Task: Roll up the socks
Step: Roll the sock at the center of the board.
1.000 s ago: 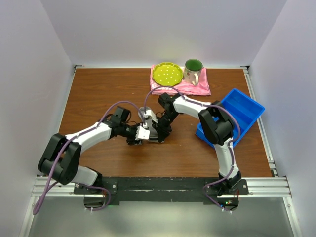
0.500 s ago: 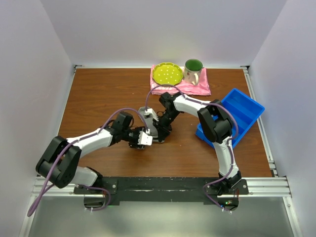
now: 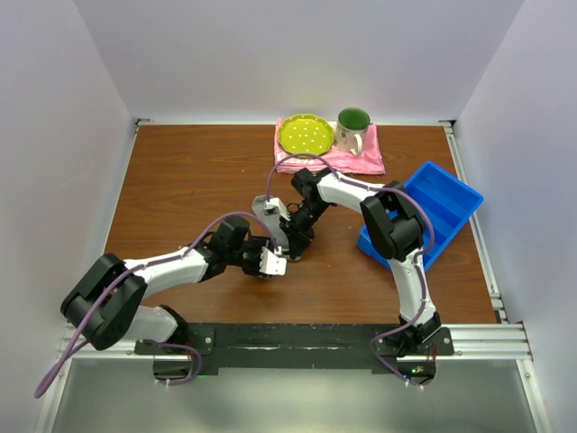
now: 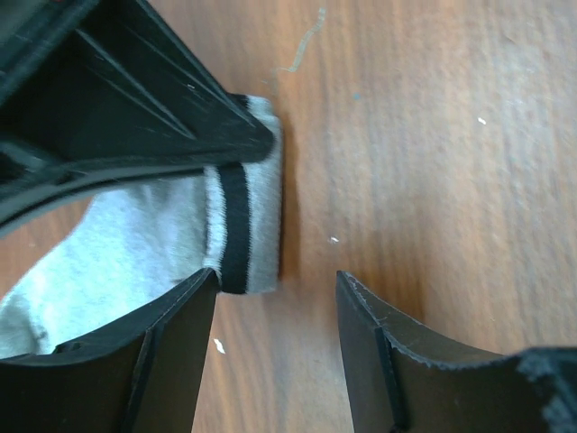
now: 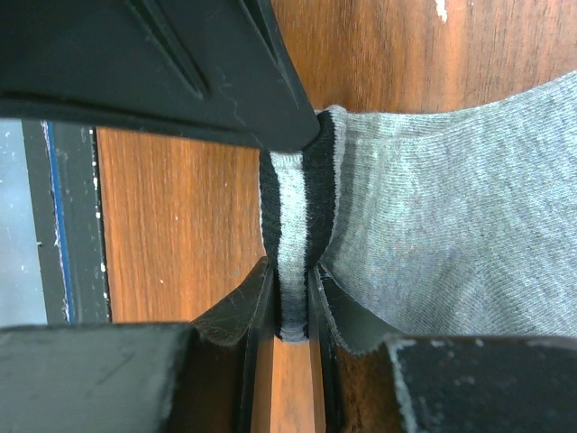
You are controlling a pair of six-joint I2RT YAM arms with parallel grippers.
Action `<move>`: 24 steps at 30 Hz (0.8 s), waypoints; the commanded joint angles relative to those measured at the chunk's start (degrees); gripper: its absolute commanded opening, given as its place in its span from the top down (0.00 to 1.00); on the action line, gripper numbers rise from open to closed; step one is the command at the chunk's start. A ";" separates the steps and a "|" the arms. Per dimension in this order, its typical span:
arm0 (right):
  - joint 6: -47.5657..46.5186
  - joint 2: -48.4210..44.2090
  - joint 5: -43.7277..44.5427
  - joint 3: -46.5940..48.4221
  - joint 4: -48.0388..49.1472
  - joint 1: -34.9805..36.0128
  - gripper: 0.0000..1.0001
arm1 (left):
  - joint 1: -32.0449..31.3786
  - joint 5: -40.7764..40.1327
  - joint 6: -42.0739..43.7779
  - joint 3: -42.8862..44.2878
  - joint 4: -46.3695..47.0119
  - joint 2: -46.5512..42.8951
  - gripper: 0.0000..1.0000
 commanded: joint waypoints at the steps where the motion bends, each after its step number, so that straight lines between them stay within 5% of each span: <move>1: -0.43 3.38 6.20 -0.08 -0.04 -0.24 1.00 | -1.11 -2.12 -3.08 -1.00 8.77 -1.58 0.40; 14: 0.27 4.17 6.46 0.45 -0.05 -0.51 1.00 | -3.30 -3.79 -2.12 -2.06 9.74 -0.80 0.41; 24: 0.45 4.17 6.55 0.54 0.13 -0.51 1.00 | -6.56 -12.49 -2.20 -1.00 11.41 4.13 0.41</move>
